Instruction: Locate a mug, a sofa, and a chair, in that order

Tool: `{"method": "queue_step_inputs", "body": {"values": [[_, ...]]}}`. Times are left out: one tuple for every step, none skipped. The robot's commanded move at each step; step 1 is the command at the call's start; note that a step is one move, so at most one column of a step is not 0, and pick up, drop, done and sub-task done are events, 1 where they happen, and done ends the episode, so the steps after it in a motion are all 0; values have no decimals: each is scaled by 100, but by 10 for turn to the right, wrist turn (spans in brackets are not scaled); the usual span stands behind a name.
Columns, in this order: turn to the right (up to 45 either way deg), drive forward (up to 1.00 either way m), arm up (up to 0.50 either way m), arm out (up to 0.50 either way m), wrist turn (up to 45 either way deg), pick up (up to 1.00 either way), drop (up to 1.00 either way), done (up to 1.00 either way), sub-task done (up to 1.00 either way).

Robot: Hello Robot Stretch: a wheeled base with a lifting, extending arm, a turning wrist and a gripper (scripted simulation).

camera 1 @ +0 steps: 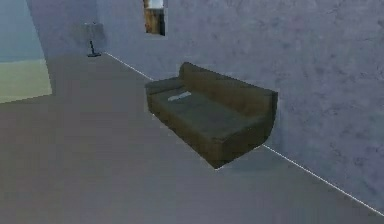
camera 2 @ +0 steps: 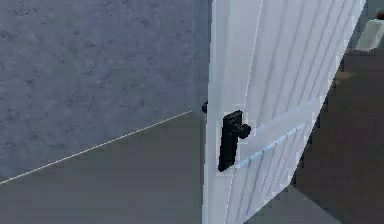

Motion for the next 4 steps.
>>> {"method": "queue_step_inputs", "body": {"values": [[150, 0, 0, 0, 0, 0, 0, 0, 0], [0, 75, 0, 0, 0, 0, 0, 0, 0], [-180, 0, 0, 0, 0, 0, 0, 0, 0], [0, 0, 0, 0, 0, 0, 0, 0, 100]]}}
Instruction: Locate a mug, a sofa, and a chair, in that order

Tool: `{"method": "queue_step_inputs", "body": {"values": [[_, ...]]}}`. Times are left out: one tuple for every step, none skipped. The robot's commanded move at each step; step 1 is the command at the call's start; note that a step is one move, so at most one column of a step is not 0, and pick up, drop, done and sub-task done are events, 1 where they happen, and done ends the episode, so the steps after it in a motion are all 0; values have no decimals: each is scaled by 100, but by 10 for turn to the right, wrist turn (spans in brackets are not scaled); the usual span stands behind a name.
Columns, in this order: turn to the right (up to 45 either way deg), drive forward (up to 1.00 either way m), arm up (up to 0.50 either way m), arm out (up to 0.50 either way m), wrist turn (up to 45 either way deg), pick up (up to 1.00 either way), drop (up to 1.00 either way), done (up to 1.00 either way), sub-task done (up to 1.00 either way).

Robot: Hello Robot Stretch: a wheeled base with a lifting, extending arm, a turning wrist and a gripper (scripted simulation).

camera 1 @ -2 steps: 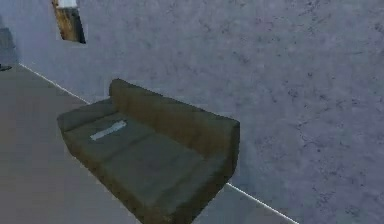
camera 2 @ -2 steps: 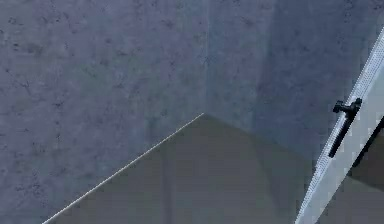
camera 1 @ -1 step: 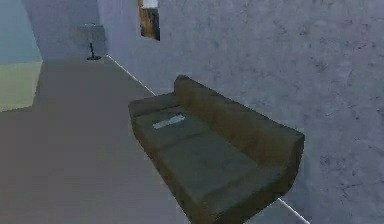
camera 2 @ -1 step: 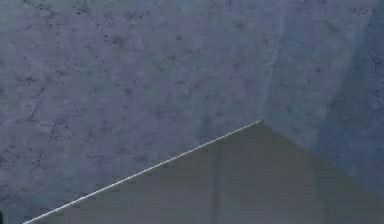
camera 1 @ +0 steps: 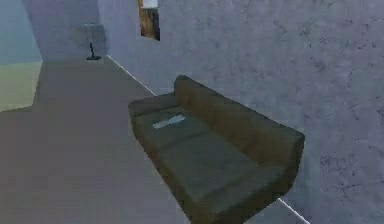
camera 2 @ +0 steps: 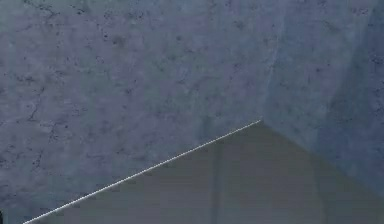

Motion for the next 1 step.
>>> {"method": "queue_step_inputs", "body": {"values": [[-450, 0, 0, 0, 0, 0, 0, 0, 0]]}}
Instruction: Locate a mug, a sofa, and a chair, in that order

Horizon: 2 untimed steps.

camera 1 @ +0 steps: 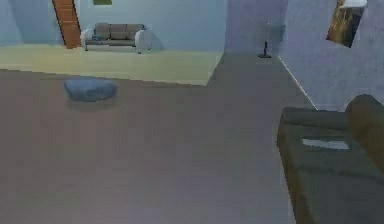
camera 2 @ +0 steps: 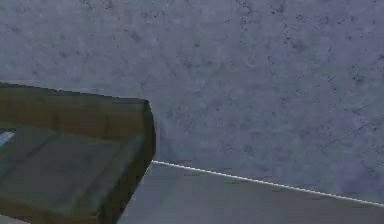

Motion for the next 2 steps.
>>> {"method": "queue_step_inputs", "body": {"values": [[-450, 0, 0, 0, 0, 0, 0, 0, 0], [-450, 0, 0, 0, 0, 0, 0, 0, 0]]}}
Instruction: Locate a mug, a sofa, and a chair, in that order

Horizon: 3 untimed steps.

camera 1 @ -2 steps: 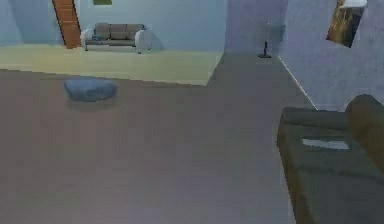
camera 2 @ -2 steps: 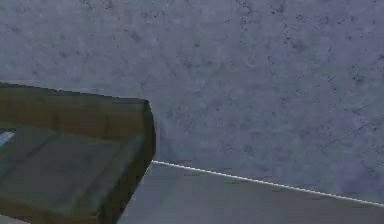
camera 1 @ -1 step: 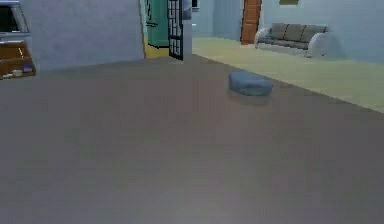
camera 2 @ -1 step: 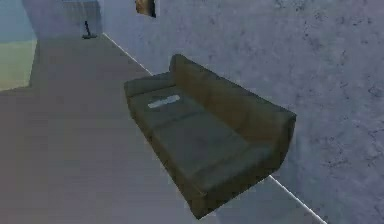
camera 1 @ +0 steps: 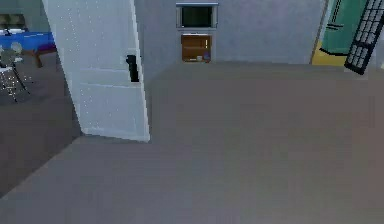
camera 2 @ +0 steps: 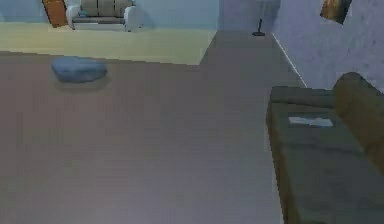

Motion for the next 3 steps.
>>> {"method": "queue_step_inputs", "body": {"values": [[-270, 0, 0, 0, 0, 0, 0, 0, 0], [0, 70, 0, 0, 0, 0, 0, 0, 0], [60, 0, 0, 0, 0, 0, 0, 0, 0]]}}
